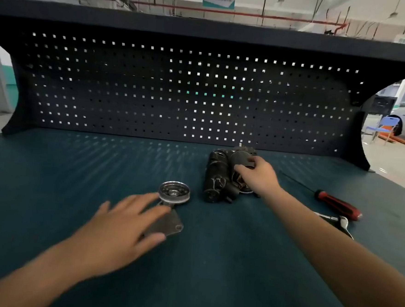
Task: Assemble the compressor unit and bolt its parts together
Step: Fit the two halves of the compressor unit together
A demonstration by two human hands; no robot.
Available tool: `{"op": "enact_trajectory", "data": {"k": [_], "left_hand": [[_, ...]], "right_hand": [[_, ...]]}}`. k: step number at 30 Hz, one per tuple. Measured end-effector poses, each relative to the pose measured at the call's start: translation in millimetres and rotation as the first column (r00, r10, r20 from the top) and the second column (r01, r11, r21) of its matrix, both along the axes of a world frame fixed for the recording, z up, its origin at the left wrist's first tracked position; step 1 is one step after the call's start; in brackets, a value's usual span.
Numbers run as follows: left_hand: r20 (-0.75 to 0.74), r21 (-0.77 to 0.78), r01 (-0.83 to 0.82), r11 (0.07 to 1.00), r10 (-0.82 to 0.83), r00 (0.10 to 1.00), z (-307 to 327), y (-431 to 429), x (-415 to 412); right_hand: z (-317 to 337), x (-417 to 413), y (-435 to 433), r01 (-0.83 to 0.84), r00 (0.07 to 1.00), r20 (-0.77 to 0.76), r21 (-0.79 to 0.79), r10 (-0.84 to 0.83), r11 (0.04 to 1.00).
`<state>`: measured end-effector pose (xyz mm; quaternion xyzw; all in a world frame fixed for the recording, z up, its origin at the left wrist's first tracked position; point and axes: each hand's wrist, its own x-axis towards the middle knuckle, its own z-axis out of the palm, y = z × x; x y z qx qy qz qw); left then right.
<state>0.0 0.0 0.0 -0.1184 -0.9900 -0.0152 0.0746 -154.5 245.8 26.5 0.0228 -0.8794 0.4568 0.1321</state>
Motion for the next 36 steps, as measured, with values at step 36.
{"op": "enact_trajectory", "data": {"k": [36], "left_hand": [[0.180,-0.012,-0.091,0.996,0.092,0.979,-39.6,-38.7,-59.5]], "right_hand": [[-29.6,49.0,34.2,0.094,0.994,0.017,0.375,-0.108,0.922]]}}
